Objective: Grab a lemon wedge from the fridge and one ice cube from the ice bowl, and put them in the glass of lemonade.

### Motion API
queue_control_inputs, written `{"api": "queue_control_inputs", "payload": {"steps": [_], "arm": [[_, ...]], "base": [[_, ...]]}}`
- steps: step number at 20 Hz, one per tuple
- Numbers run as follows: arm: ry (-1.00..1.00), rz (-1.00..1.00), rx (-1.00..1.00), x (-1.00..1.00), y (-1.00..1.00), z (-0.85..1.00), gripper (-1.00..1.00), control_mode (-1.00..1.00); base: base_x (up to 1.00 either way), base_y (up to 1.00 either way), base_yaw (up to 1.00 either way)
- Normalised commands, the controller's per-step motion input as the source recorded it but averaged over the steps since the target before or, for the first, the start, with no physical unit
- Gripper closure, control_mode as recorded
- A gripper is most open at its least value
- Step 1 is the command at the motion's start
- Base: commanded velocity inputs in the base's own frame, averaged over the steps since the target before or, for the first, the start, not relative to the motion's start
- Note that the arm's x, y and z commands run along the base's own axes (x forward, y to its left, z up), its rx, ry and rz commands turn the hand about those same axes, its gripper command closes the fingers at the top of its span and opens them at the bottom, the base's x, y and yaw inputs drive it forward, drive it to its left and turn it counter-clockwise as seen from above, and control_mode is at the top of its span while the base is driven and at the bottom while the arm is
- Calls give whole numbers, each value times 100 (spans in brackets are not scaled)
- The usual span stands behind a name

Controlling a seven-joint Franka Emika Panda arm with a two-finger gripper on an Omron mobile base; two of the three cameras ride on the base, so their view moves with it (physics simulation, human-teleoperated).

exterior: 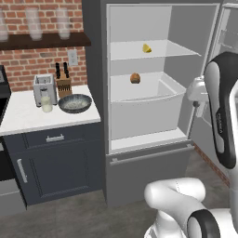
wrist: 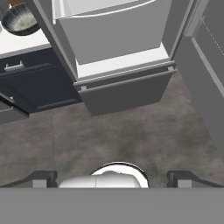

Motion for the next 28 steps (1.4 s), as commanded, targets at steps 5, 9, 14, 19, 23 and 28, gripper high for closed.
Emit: {"api": "queue_control_inputs", "payload": {"steps": [5, 9, 14, 19, 23, 28], "arm": [[0, 0, 0, 21, 0, 0, -100, -100], [0, 1, 0, 51, 0, 0, -100, -100], [0, 0, 3, 40, -3, 0, -100, -100], [-9, 1, 5, -7, -13, 0, -100, -100], [-16, -1, 4, -4, 0, 0, -100, 100], [0, 0, 0, 0, 0, 0, -100, 100]], "base": [[0, 0, 0], [0, 0, 0], [0, 0, 0], [0, 0, 0], [1, 0, 0], [36, -12, 2]]}}
